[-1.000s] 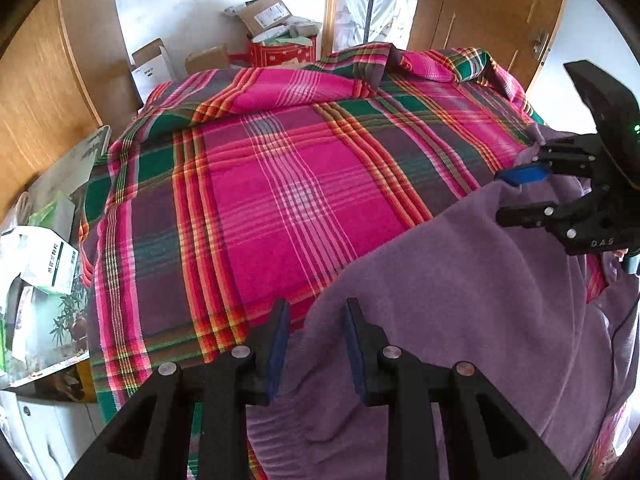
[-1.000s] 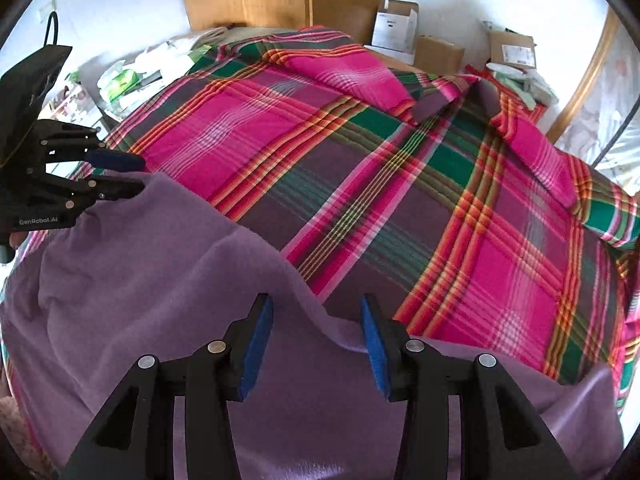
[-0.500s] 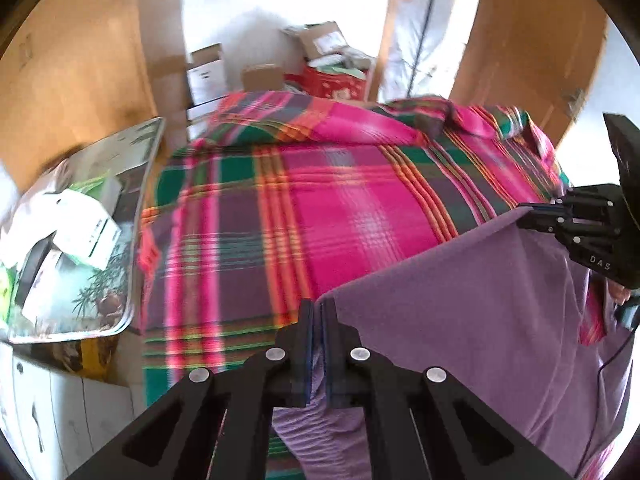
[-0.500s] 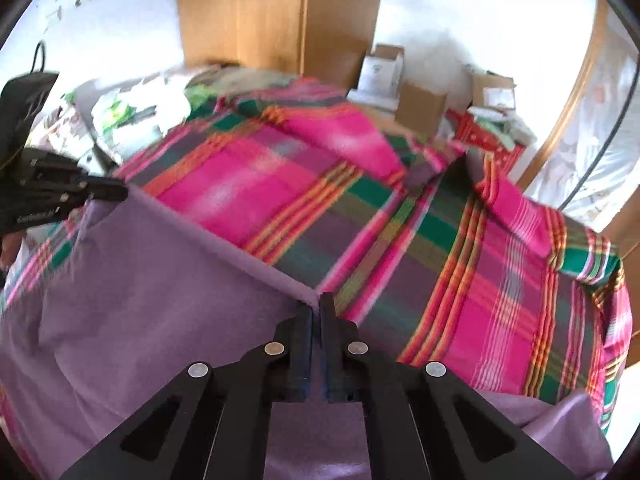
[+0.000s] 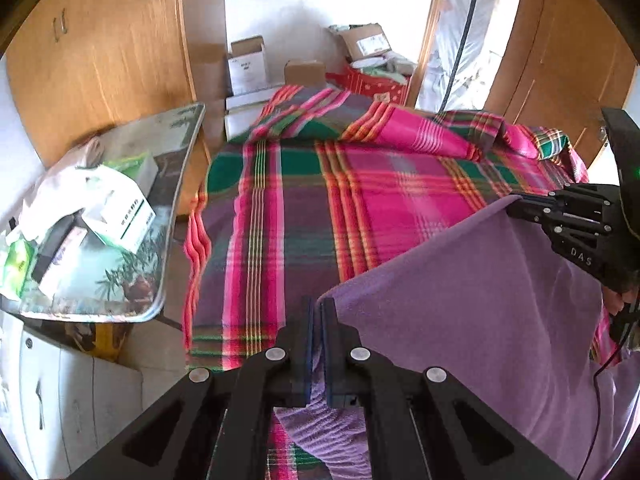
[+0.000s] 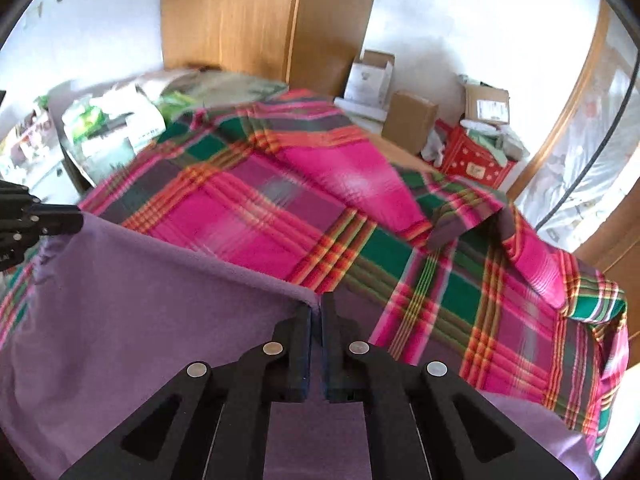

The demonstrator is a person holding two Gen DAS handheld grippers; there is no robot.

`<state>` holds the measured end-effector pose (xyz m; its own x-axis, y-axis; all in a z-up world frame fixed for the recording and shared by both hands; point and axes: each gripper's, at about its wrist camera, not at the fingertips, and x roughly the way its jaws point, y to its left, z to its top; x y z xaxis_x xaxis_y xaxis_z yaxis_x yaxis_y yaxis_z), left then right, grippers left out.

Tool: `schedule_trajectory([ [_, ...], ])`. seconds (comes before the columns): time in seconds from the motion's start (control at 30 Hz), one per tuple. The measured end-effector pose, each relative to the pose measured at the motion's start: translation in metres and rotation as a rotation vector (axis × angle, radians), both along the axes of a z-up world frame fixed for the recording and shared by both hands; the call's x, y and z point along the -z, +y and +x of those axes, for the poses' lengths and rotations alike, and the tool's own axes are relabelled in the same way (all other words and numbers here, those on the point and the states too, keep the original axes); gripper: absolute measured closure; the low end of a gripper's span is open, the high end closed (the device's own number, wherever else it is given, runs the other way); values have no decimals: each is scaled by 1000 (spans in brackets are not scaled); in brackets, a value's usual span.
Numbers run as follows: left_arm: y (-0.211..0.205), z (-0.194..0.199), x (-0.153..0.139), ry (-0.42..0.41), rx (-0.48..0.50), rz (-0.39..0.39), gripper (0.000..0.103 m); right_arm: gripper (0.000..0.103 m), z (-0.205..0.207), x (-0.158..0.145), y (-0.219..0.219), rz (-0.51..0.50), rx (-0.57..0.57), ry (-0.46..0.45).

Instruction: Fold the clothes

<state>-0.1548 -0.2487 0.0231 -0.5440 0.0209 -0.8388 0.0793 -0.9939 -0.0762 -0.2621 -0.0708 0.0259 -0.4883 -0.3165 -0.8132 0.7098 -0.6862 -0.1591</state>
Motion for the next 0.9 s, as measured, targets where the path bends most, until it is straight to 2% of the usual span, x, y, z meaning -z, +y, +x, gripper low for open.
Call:
schedule_trajectory([
  [0.13,-2,2,8,-15,-15,37,98,93,4,-2,7,-13,5,-22],
  [0.2,-3,6,4,-13,-29,34,96,80,8,-13,15,-36,23,-18],
  [0.27,-3,12,-2,-5,-43,34,96,75,12,-24,25,-60,35,-15],
  [0.4,-4,33,-23,30,-78,57,96,75,26,-50,55,-120,76,-12],
  [0.57,6,68,-46,61,-57,98,93,75,58,-80,107,-187,148,7],
  [0.7,22,100,-52,56,-40,124,91,74,90,-98,160,-237,210,22],
  [0.8,41,118,-52,35,-15,115,91,74,116,-107,202,-273,258,29],
  [0.9,64,135,-52,31,44,146,89,74,142,-108,243,-306,319,41],
])
